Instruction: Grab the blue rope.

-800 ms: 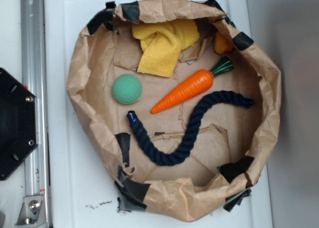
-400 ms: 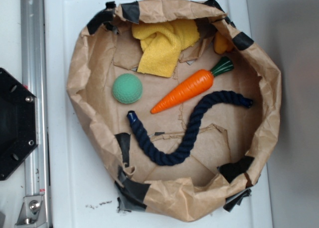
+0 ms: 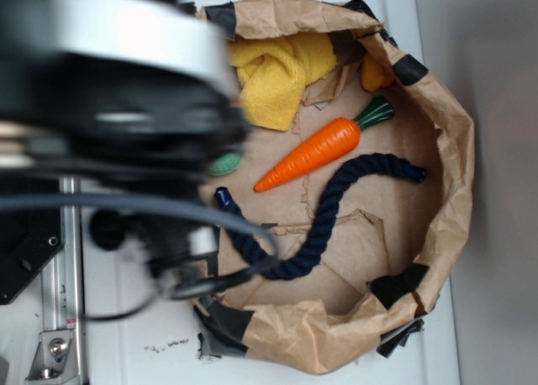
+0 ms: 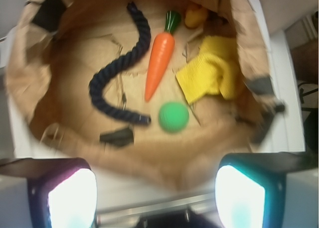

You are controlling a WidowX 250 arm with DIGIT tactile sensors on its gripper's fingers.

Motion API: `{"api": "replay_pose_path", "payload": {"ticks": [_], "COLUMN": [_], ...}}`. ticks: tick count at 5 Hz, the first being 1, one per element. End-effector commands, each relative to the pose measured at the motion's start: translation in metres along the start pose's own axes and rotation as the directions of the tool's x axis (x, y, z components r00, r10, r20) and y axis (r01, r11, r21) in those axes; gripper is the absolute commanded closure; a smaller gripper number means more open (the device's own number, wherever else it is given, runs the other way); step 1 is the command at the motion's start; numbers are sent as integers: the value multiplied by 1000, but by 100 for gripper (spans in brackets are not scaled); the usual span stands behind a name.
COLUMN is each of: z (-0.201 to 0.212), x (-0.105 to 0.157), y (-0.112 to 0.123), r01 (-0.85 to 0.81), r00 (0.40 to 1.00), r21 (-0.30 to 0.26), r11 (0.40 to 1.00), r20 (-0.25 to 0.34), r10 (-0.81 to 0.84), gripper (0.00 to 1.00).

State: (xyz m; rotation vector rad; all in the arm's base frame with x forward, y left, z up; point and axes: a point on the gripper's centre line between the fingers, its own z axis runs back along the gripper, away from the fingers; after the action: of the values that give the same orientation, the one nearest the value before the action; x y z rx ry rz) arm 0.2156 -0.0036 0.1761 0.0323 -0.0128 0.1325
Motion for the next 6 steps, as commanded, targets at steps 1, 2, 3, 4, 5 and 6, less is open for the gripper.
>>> {"api": "replay_pose_path", "payload": {"ticks": [1, 2, 3, 4, 5, 6], "z": [-79, -111, -123, -141, -159, -174], "x": [37, 35, 25, 24, 25, 19], "y": [-2, -35, -71, -86, -89, -81], "r01": [-135, -118, -85, -54, -24, 2], "r00": [989, 988, 990, 991, 990, 988], "r21": [-42, -63, -69, -42, 1, 52], "r11": [990, 991, 994, 998, 1000, 999], "r20": [-60, -110, -122, -126, -137, -155], "r10": [132, 111, 76, 48, 24, 6], "gripper": [0, 0, 0, 0, 0, 100]}}
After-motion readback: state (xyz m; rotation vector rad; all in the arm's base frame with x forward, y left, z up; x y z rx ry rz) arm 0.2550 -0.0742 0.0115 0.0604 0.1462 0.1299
